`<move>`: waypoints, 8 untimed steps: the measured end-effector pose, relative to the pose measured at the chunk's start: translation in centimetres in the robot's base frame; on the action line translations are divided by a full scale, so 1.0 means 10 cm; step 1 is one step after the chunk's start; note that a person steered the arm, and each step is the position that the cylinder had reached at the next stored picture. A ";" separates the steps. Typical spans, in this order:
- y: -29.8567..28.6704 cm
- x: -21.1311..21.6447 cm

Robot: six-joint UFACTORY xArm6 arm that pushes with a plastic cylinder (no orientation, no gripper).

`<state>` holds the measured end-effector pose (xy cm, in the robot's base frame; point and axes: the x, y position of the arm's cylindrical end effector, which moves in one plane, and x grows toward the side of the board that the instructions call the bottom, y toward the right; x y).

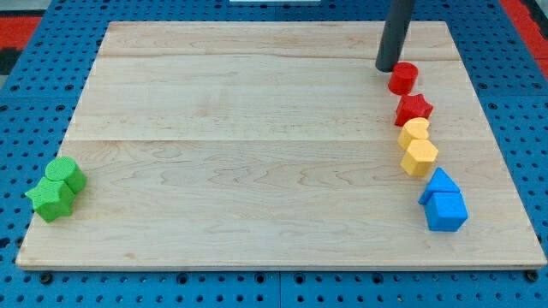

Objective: Slightly move the yellow heart to the right

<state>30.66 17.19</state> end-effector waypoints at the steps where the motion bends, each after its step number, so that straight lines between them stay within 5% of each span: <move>1: 0.01 0.09; 3: 0.10 0.27; 6: -0.31 -0.75; 8: -1.31 0.02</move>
<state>30.89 4.12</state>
